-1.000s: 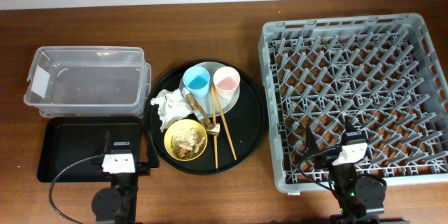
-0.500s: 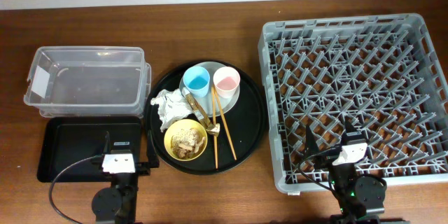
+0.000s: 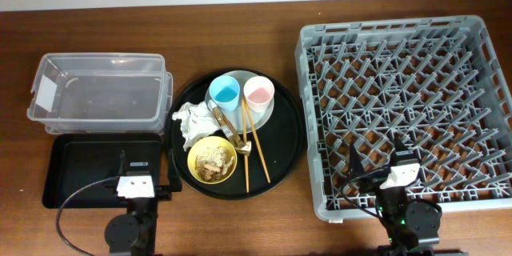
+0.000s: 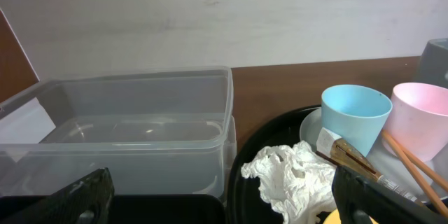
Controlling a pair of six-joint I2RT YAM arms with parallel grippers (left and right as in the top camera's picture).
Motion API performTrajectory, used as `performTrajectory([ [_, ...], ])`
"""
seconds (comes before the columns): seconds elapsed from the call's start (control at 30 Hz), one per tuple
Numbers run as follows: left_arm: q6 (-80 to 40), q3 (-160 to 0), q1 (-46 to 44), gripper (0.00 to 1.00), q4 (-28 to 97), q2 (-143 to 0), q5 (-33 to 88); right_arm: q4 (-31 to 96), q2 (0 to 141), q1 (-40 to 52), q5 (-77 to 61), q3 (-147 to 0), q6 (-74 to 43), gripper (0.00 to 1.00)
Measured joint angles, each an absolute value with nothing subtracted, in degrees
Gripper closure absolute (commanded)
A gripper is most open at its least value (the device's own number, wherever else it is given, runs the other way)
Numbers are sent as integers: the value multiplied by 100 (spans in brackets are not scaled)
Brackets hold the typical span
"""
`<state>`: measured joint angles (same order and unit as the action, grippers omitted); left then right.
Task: Sort waste into correct bins and load items into the dishwasher rack
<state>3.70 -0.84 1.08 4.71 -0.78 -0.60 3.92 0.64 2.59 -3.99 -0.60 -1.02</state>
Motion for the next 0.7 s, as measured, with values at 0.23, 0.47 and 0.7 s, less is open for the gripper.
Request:
performTrajectory([
  [0.23, 370, -84, 108, 1, 471, -78, -60, 392, 64, 259, -399, -60, -108, 2],
  [0.47, 370, -84, 108, 1, 473, -78, -60, 392, 64, 259, -399, -60, -102, 2],
  [0.7, 370, -84, 108, 1, 416, -78, -58, 392, 64, 259, -399, -60, -104, 2],
])
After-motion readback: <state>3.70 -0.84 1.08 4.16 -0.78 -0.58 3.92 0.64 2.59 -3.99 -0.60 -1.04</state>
